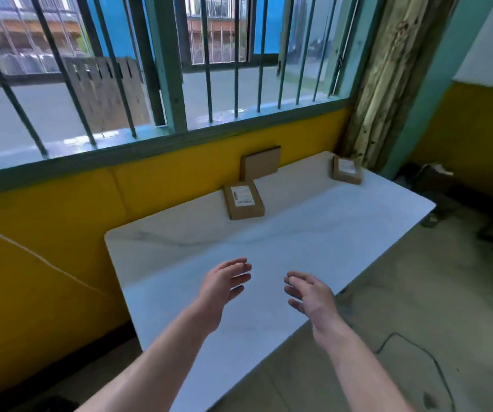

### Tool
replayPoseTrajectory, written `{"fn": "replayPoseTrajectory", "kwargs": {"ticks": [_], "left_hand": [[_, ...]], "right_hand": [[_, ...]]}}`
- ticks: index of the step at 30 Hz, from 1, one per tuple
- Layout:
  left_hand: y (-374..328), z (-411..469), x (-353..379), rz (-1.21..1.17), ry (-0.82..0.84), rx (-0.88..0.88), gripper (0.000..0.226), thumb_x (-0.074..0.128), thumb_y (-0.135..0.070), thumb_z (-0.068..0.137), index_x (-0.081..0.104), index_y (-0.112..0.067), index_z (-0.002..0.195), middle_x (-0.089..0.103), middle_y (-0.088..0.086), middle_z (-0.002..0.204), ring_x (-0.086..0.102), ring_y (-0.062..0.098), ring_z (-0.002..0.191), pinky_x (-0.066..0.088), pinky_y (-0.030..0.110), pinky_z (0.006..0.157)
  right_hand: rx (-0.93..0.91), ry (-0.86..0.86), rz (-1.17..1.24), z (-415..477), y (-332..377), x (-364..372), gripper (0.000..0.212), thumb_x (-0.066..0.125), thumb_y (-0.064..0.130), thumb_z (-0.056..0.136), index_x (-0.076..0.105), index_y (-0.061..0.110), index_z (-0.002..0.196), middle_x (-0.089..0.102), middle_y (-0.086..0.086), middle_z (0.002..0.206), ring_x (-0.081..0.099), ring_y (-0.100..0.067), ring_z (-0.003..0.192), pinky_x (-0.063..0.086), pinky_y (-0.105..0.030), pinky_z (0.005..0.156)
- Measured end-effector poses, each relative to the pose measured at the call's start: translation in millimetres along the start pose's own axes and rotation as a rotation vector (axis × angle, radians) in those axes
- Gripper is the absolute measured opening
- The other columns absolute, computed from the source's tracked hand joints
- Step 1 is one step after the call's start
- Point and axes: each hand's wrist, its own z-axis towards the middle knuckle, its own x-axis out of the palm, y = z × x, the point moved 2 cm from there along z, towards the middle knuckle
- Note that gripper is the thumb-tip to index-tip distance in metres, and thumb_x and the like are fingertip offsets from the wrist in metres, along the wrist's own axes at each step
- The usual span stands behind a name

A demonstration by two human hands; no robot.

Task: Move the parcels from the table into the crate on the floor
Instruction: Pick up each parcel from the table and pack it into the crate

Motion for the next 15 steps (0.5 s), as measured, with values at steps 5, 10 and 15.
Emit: {"fn": "replayPoseTrajectory", "kwargs": {"ticks": [5,10,15], "left_hand": [[-5.7,64.3,30.7,-0.011,-0.013,-0.008,0.02,0.052,-0.014,0.098,0.065,-0.016,0.113,0.071,0.0,0.112,0.065,0.016,0.105,0.047,0.029,0.092],[-16.4,153.5,43.1,-0.1,-0.116,-0.051,0.017,0.053,-0.014,0.098,0.066,-0.016,0.11,0.071,0.002,0.111,0.065,0.016,0.103,0.046,0.033,0.098],[-25.8,231.1,39.8,-0.149,-0.223,-0.074,0.017,0.054,-0.017,0.098,0.066,-0.015,0.11,0.072,-0.001,0.107,0.066,0.014,0.1,0.048,0.03,0.09]], "right_hand": [[0.023,0.011,-0.002,70.3,17.8,-13.5,0.01,0.06,0.016,0.093,0.069,0.018,0.099,0.071,-0.003,0.103,0.066,-0.019,0.098,0.053,-0.03,0.078],[0.07,0.058,-0.078,164.3,41.8,-6.9,0.011,0.06,0.016,0.093,0.07,0.017,0.1,0.071,-0.004,0.105,0.066,-0.019,0.099,0.054,-0.031,0.08],[0.129,0.137,-0.2,248.2,56.4,11.1,0.017,0.06,0.018,0.094,0.069,0.014,0.108,0.069,-0.003,0.109,0.066,-0.017,0.1,0.054,-0.033,0.084]]}}
